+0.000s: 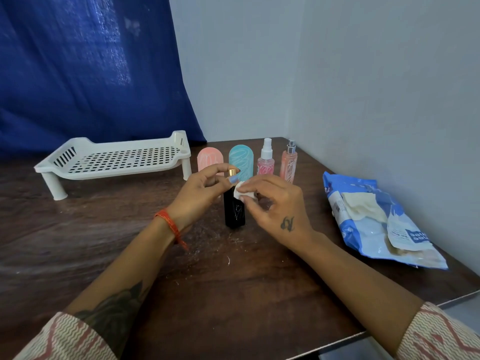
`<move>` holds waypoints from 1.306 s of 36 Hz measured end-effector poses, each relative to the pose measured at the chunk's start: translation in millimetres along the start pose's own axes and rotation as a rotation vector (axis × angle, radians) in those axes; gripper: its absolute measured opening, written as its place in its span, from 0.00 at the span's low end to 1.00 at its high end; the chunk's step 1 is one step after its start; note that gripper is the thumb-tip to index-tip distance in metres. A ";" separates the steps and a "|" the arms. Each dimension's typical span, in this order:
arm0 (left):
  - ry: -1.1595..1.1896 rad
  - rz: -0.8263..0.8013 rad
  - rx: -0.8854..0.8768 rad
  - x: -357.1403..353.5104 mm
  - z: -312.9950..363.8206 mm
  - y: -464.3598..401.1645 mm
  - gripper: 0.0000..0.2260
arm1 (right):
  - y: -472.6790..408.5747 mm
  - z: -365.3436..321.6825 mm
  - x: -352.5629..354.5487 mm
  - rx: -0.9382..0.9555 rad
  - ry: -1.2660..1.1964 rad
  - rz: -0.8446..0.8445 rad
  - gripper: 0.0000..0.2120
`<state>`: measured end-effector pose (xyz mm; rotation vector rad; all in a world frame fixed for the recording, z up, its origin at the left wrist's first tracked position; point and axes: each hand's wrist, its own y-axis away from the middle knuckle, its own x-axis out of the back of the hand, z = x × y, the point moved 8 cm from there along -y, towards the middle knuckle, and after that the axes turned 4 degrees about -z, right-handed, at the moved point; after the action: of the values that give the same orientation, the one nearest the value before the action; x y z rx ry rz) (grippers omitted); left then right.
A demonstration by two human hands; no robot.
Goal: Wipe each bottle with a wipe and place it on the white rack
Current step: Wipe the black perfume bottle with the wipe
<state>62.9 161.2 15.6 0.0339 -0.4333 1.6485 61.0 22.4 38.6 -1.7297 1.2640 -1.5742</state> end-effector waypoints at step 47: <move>0.008 0.013 -0.018 2.9 -7.0 -4.4 0.11 | 3.4 -2.7 -8.5 0.000 -0.078 -0.111 0.06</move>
<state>68.4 166.3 11.1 0.0110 -0.4425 1.6570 58.1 28.7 32.1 -1.8713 1.1488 -1.5515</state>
